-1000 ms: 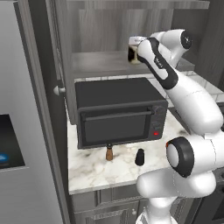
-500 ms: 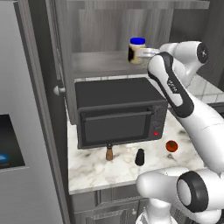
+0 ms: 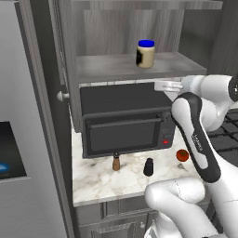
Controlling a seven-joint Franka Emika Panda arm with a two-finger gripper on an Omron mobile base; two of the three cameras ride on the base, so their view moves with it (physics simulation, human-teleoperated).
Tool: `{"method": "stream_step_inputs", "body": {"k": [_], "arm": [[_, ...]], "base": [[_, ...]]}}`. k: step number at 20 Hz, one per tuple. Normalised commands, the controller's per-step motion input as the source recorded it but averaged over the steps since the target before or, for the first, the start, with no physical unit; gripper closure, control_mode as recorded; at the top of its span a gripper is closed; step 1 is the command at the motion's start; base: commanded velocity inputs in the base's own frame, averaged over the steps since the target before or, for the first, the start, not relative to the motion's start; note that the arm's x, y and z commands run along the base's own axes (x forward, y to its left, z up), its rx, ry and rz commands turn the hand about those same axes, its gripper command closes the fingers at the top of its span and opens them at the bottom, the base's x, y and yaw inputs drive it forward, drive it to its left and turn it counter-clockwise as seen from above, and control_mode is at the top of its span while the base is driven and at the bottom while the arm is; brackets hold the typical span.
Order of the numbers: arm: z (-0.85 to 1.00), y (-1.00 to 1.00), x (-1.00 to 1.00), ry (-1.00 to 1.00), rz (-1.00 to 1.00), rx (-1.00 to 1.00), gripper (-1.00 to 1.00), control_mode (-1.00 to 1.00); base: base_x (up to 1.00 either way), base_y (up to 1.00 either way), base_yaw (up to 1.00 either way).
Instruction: There are various items on the counter. Only move the condiments/shakers into the cabinet.
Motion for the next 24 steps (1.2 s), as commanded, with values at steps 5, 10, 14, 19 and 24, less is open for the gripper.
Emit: {"method": "stream_step_inputs", "body": {"k": [5, 10, 14, 19, 24], "arm": [[-0.83, 0.0, -0.44, 0.45, 0.0, -0.04, -1.0, -1.0], [-0.91, 0.0, -0.03, 0.55, 0.0, -0.11, -1.0, -1.0], [-0.69, 0.0, 0.0, 0.31, 0.0, -0.14, -1.0, -1.0], [-0.78, 0.06, 0.0, 0.31, 0.0, -0.15, -1.0, -1.0], [-0.91, 0.1, 0.0, 0.37, 0.0, -0.15, -1.0, -1.0]], "base": [[0.0, 0.0, 0.0], [0.0, 0.0, 0.0], [0.0, 0.0, 0.0], [0.0, 0.0, 0.0], [0.0, 0.0, 0.0]]}}
